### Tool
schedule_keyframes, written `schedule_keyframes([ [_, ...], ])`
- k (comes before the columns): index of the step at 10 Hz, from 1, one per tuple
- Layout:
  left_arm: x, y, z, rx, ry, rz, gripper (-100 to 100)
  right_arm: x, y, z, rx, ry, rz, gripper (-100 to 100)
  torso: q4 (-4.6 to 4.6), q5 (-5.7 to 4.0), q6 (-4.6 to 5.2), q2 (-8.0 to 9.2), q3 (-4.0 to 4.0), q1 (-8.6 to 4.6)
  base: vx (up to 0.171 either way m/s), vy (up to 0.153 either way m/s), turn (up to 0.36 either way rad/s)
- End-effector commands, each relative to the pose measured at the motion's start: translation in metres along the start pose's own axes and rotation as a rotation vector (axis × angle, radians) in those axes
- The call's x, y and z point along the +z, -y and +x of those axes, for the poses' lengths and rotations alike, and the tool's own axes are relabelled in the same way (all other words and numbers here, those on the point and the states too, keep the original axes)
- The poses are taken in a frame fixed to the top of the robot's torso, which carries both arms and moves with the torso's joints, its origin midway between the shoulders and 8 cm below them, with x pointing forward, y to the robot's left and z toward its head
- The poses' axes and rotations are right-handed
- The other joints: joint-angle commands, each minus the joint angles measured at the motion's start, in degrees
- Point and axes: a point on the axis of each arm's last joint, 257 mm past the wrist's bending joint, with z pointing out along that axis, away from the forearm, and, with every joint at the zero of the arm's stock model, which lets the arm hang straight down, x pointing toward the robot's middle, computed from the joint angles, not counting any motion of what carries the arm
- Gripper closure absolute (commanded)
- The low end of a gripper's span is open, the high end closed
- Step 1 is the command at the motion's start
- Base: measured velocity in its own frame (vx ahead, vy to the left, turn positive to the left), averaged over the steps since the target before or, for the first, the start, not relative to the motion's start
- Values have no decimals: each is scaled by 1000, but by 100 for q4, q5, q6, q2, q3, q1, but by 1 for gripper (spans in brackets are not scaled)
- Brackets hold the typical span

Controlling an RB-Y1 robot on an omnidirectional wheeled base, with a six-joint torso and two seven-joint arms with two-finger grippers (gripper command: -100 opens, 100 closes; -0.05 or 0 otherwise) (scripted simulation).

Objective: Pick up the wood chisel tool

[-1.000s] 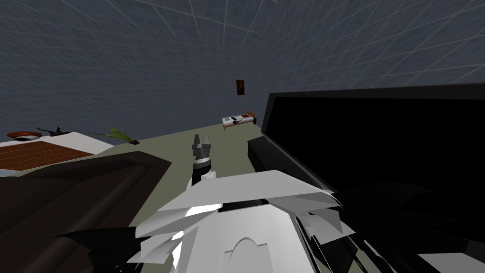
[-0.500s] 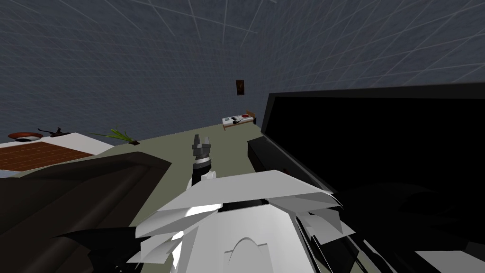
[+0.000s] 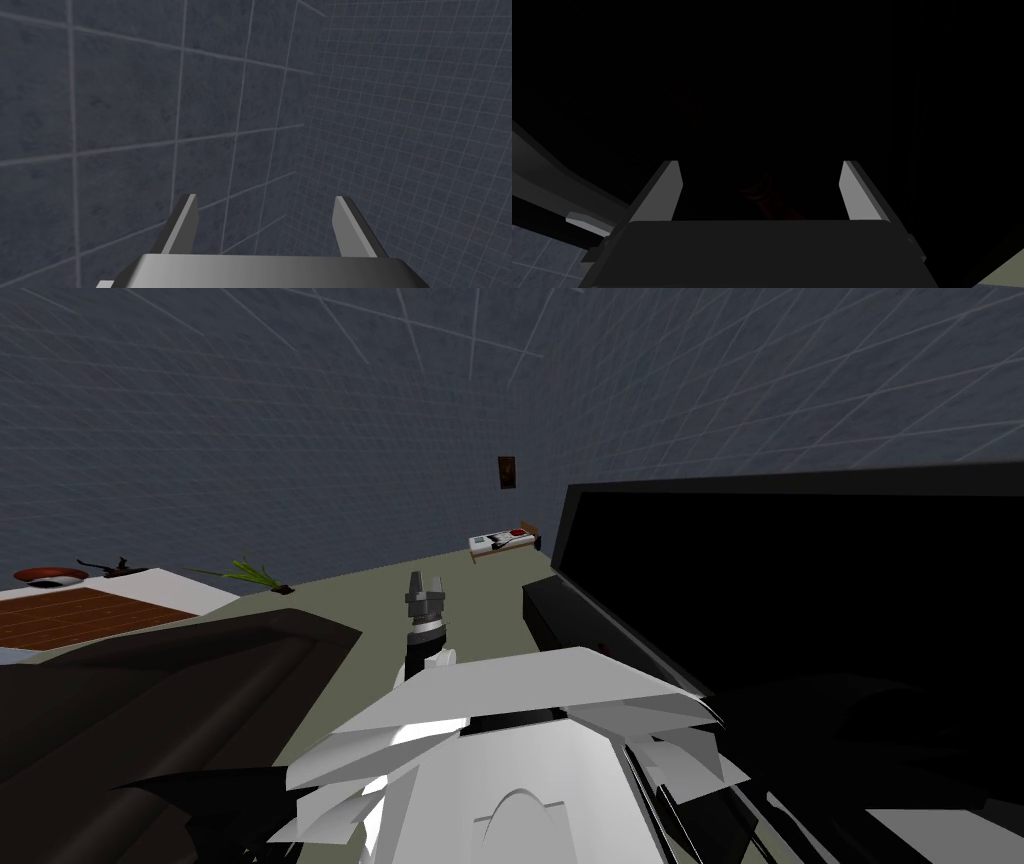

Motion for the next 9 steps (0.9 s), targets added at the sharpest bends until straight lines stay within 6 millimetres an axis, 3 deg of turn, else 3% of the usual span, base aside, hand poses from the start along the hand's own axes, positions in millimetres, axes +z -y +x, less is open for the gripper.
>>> schedule_keyframes([
  [1, 0, 0, 0, 0, 0, 0, 0, 1, -1, -2, 5, 12, 0, -100, 0, 0, 0, 0, 0, 0, 0, 0, 0],
  [3, 0, 0, 0, 0, 0, 0, 0, 3, -6, 7, -12, -9, -13, -100, 0, 0, -1, 1, 1, -1, 0, 0, 0],
  [9, 0, 0, 0, 0, 0, 0, 0, 4, -6, 3, 18, 15, -12, -100, 0, 0, -1, -1, -1, 0, 3, 1, 0],
])
